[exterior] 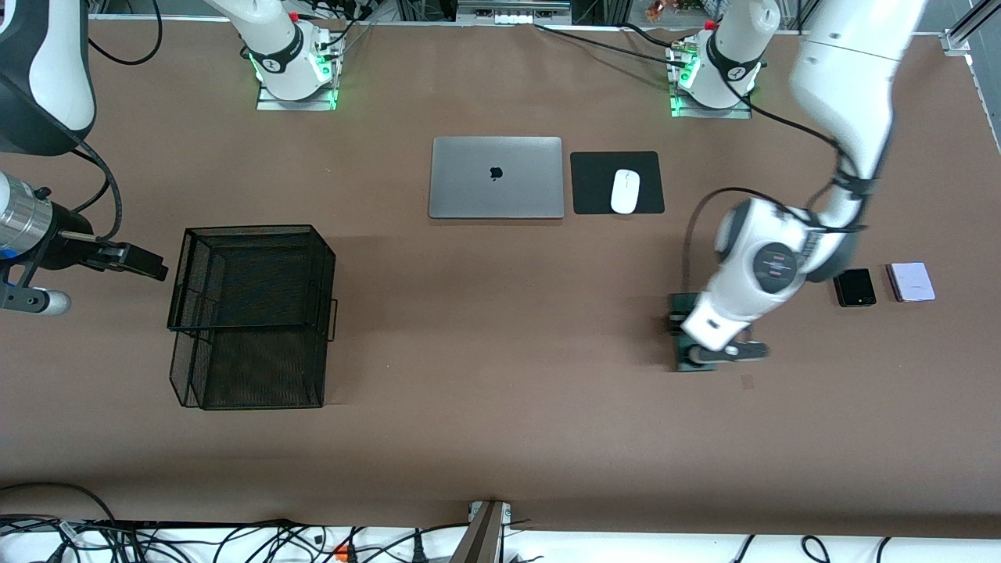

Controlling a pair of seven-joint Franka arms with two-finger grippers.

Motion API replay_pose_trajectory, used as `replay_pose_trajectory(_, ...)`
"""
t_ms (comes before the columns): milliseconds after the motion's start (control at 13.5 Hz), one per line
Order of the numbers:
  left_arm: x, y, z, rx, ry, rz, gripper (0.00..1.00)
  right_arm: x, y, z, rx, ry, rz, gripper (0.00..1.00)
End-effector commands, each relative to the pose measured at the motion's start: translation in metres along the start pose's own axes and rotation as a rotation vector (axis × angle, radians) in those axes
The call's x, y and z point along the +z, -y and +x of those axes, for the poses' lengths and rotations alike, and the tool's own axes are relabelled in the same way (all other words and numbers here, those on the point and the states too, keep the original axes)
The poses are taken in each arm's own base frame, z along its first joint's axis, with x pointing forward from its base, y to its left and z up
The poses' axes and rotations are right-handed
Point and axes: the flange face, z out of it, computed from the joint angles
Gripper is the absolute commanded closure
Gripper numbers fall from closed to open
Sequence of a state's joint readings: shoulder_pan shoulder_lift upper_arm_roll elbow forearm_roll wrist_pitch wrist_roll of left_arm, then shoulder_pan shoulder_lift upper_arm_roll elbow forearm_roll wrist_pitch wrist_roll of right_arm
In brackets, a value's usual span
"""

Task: Place phones with both arms
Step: 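Carry the green phone with the left gripper to the laptop front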

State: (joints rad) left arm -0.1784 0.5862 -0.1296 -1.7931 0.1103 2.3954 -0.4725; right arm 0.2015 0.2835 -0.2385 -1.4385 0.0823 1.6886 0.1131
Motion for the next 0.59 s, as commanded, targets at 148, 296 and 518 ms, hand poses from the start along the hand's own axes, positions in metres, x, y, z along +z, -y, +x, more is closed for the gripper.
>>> replay_pose_trajectory(148, -0.019, -0.183, -0.043, -0.102, -0.01, -0.018, 1.0, -0.002, -0.002, 0.0, -0.002, -0.005, 0.017, 0.0)
replay_pose_trajectory(296, -0.011, -0.244, -0.07, -0.117, -0.012, -0.033, 1.0, -0.002, -0.001, -0.001, -0.004, -0.005, 0.017, 0.0)
replay_pose_trajectory(518, -0.005, -0.301, -0.105, -0.111, -0.021, -0.059, 1.0, -0.002, -0.002, -0.001, -0.002, -0.004, 0.017, 0.0)
